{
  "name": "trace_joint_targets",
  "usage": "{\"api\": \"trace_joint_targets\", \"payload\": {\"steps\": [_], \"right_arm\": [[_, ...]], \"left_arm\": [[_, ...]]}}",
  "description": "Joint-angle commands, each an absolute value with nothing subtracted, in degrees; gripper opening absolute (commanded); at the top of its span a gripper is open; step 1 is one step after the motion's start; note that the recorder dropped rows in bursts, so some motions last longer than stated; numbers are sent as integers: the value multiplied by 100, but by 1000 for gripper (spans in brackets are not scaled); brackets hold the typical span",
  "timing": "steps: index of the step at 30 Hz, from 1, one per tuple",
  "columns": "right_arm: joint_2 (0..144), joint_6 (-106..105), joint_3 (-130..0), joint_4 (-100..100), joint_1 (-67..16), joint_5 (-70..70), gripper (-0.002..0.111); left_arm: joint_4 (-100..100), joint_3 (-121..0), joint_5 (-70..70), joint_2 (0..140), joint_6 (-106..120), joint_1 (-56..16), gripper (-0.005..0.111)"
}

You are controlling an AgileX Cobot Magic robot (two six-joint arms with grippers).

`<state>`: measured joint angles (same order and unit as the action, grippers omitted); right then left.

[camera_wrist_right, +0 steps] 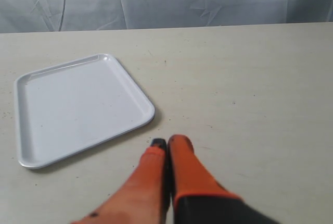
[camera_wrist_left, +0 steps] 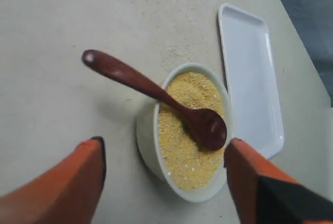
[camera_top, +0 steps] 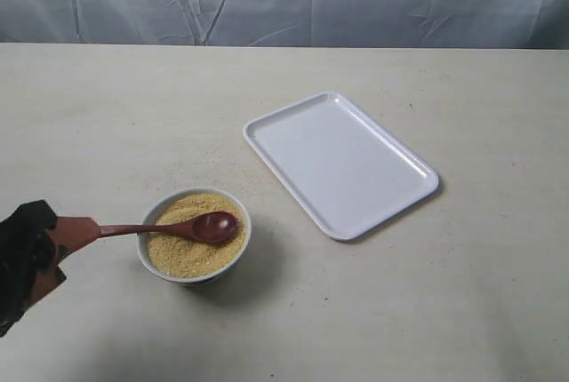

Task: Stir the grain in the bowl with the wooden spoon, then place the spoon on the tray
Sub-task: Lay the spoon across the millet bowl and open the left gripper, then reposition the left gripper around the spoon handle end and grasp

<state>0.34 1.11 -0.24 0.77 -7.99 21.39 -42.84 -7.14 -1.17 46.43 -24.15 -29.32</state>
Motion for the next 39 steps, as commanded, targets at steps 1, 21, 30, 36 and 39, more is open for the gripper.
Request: {"api": "trace_joint_targets", "payload": {"steps": [1,21,30,36,39], "right_arm": [[0,107,0,69,-767,2080,3],[0,107,0,58,-767,2080,3],[0,107,0,58,-767,2080,3],[0,107,0,58,-767,2080,3],[0,107,0,68,-767,2080,3]], "left_arm": [[-5187,-362,470,4536,-2447,-2925,67],[-5800,-119,1430,5316,-2844,-2925,67],[-4940,-182,1613,5600,-4000,-2925,67],[-4927,-335,1674,5865,-4000,-2925,67],[-4789,-428,1638,6177,-4010,-2925,67]]}}
